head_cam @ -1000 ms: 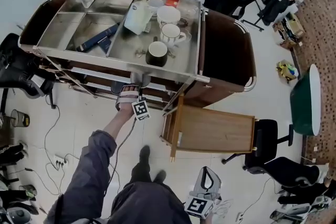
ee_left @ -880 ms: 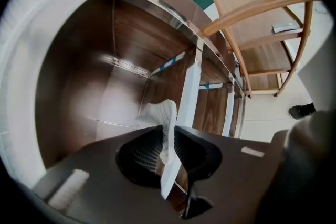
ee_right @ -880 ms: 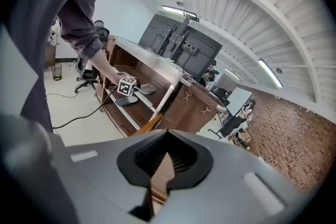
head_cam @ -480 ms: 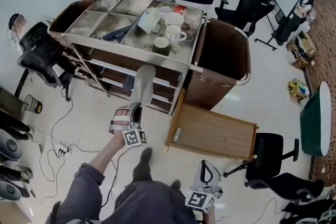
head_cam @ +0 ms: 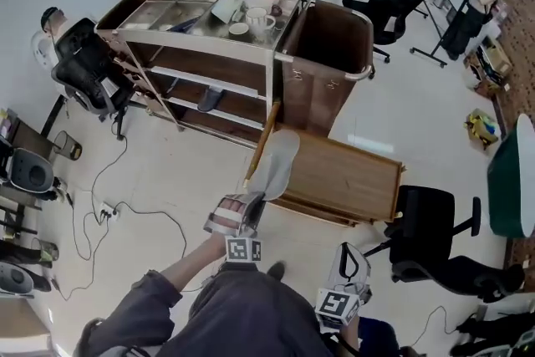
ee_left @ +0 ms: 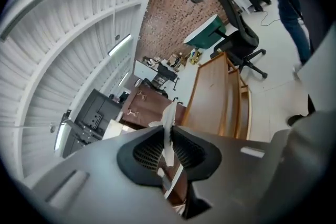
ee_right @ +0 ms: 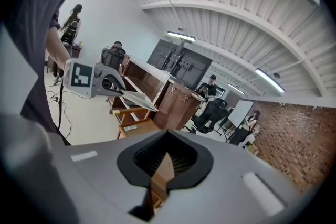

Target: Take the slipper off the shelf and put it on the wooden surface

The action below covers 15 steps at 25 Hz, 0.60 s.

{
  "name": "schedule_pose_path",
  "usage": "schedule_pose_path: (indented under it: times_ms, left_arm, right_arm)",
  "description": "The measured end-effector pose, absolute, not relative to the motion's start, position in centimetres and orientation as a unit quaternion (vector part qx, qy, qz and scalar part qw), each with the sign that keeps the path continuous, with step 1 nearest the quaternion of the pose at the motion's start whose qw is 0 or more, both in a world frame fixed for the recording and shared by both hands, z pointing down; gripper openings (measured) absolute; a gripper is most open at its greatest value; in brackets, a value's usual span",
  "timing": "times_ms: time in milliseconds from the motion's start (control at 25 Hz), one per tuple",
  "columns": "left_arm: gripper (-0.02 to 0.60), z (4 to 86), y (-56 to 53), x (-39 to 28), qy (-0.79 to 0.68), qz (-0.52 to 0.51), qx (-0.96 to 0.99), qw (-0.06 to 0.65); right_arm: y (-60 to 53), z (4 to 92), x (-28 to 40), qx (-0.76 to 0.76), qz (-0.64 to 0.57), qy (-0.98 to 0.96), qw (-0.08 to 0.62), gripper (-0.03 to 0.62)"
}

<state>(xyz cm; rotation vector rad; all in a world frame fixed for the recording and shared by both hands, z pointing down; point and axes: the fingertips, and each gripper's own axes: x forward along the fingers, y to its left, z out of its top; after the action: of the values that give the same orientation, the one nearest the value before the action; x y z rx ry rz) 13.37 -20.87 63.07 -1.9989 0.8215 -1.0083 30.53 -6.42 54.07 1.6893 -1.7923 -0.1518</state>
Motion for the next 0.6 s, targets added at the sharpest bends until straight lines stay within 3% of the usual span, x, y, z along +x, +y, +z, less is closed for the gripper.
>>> schedule_pose_path:
  times_ms: [160, 360, 600]
  left_arm:
    - [0.067, 70.9, -22.8, 19.2, 0.268, -0.421, -0.783, 0.371]
    - [0.067, 79.7, -25.1, 21.5, 0.219, -0.494, -0.758, 0.365]
    - [0.105, 87.0, -27.3, 22.9, 0.166, -0.576, -0.753, 0.273]
  right_arm:
    - [-2.9, 53.6, 33.0, 0.669, -0.057, -0.656, 0.345, 0.003]
    - [1.9, 54.1, 35.3, 0.700, -0.022, -0.620, 0.354, 0.003]
    - [4.2, 55.2, 36.7, 0.718, 0.010, -0.585, 0.378, 0.003]
